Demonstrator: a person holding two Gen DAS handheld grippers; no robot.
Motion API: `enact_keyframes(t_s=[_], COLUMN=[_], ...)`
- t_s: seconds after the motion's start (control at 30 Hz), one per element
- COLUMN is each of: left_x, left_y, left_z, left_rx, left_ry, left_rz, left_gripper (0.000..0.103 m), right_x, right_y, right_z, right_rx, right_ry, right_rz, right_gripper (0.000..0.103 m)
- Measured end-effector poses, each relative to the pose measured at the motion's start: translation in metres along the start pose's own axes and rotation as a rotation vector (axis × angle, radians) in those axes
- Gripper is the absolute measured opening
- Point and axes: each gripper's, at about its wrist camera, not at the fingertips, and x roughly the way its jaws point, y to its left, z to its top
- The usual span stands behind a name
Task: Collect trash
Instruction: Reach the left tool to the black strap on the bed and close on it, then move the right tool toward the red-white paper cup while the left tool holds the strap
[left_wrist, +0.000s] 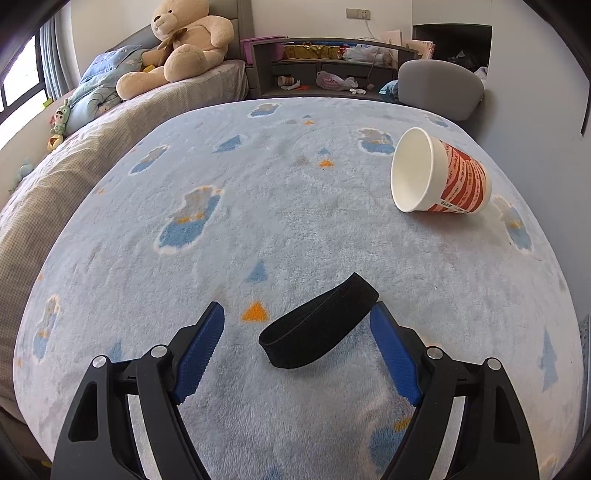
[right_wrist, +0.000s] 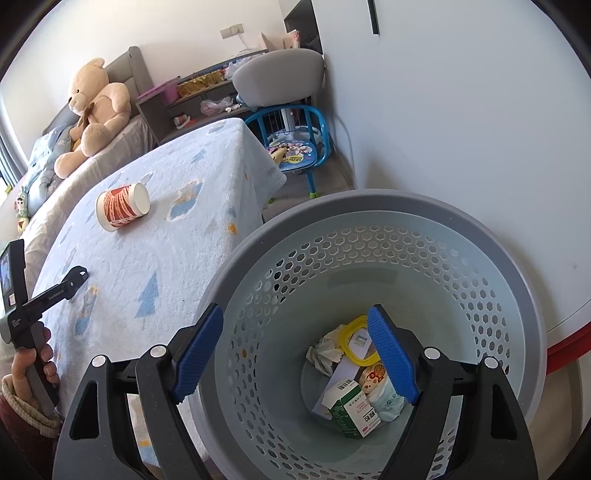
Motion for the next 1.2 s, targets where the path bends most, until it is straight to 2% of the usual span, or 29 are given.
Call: enact_keyframes(t_s=[0.1, 0.27, 0.3, 0.37, 0.47, 0.63, 0.8, 0.97, 1.2], left_x=[0.002, 0.008, 0.007, 0.003, -0.002, -0.018, -0.036, -0.043, -0.047], left_y=[0.000, -0.003, -0.003, -0.004, -0.004, -0.001, 0.001, 0.003, 0.009], left_z=[0.001, 0.002, 0.002, 0.001, 0.000, -0.003, -0.004, 0.002, 0.012], left_rx=[-0.001, 0.010, 0.013, 0.021, 0.020, 0.014, 0.003, -0.023, -0.057], left_ry=[-0.002, 0.024, 0.019, 0.008, 0.002, -0.016, -0.035, -0.023, -0.051], left_rz=[0.002, -0.017, -0.019, -0.018, -0.018, -0.031, -0.038, -0.061, -0.086], left_gripper=[0.076, 0.043, 0.041, 0.028, 0.017, 0.016, 0.016, 0.016, 0.016], right_x=[-0.001, -0.001, -0.001, -0.001, -0.002, -0.013, -0.015, 0.002, 0.036], right_y=[0.002, 0.003, 0.003, 0.004, 0.006, 0.017, 0.045, 0.093, 0.162], right_z=[0.000, 0.000, 0.000, 0.000, 0.000, -0.001, 0.007, 0.035, 0.083], right_rx=[-0.014, -0.018, -0.017, -0.016, -0.019, -0.053, -0.133, -0.255, -0.469], right_ry=[0.000, -0.002, -0.002, -0.003, -0.010, -0.051, -0.054, -0.015, -0.001], right_rz=[-0.002, -0.004, -0.004, -0.005, -0.005, 0.006, 0.077, 0.169, 0.240], right_gripper=[0.079, 0.079, 0.079, 0.079, 0.079, 0.079, 0.080, 0.080, 0.082])
